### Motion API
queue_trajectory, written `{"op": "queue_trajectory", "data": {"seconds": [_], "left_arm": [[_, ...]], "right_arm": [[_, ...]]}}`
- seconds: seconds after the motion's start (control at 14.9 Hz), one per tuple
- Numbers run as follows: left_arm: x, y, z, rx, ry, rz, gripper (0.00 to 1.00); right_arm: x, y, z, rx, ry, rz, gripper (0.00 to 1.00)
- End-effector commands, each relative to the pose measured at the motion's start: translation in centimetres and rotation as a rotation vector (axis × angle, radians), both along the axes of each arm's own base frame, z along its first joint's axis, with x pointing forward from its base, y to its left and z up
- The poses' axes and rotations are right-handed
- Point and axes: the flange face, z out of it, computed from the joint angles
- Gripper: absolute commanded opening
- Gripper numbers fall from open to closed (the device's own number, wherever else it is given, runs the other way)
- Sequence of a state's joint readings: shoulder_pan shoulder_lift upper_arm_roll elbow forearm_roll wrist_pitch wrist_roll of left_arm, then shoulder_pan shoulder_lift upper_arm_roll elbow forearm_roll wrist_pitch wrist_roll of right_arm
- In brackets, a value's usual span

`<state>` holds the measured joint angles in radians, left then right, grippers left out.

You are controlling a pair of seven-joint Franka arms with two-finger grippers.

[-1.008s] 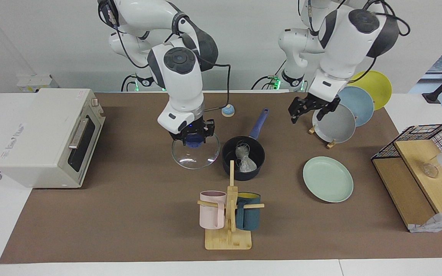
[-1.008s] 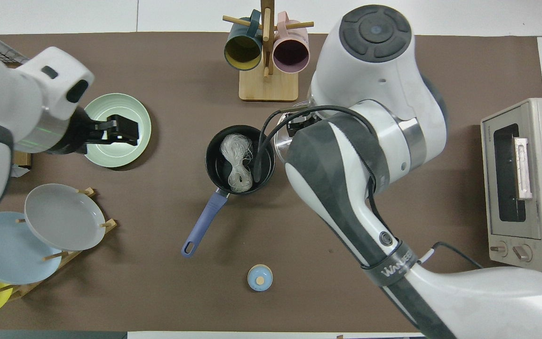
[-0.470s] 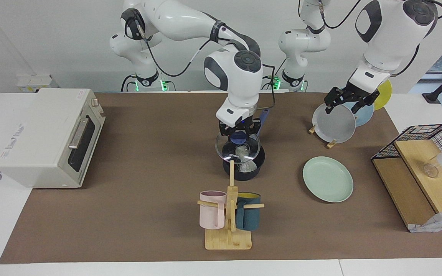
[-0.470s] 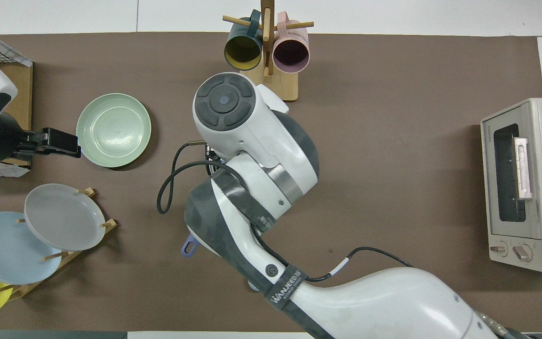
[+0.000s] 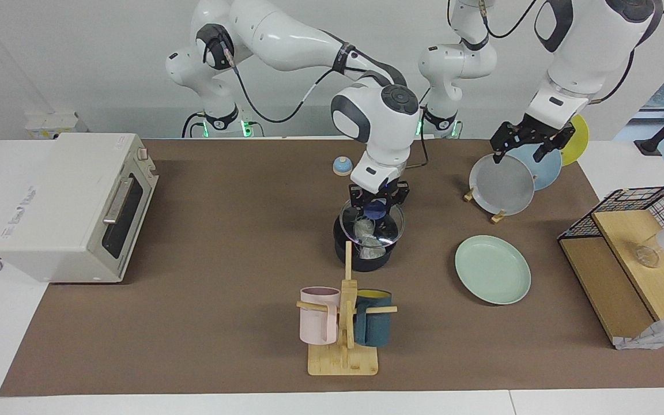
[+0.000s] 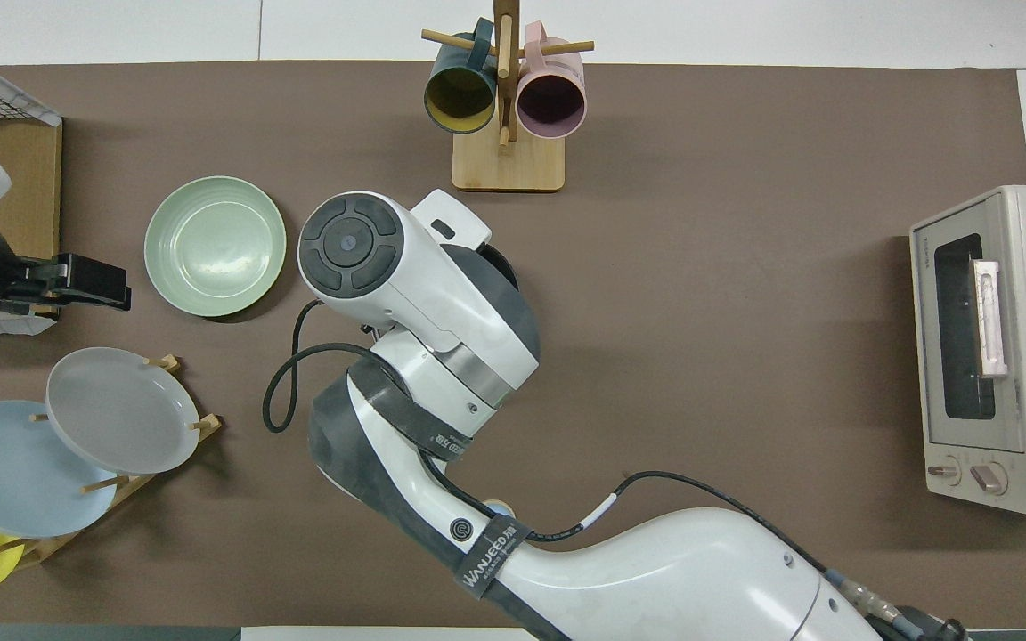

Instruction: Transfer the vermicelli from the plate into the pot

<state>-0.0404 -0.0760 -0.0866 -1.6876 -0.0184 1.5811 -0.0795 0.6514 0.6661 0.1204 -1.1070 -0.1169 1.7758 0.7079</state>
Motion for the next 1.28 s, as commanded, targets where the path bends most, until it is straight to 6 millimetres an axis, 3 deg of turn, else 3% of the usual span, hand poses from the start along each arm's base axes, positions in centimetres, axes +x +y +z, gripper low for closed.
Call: {"op": "queue_trajectory", "data": {"seconds": [0.0, 0.27, 0.34, 0.54, 1.21], "left_arm": [[-0.8, 0.6, 0.6, 0.024, 0.008, -0.022, 1.00], [0.1, 0.7, 0.3, 0.008, -0.019, -0.002, 1.00], [0.4, 1.4, 0.5, 0.005, -0.025, 0.010, 1.00], [1.0, 0.9, 0.0, 0.003, -0.028, 0.004, 1.00], [0.4, 0.0, 0.4, 0.005, -0.022, -0.014, 1.00]], "right_arm": [[1.2, -0.9, 0.7, 0.002, -0.027, -0.026, 0.00], [2.6, -2.3, 0.8, 0.019, -0.038, -0.053, 0.00], [2.5, -2.2, 0.8, 0.020, -0.037, -0.051, 0.00], [2.2, -1.9, 0.0, 0.033, -0.035, -0.047, 0.00], [1.1, -2.2, -2.2, 0.023, -0.026, -0.036, 0.00]]}}
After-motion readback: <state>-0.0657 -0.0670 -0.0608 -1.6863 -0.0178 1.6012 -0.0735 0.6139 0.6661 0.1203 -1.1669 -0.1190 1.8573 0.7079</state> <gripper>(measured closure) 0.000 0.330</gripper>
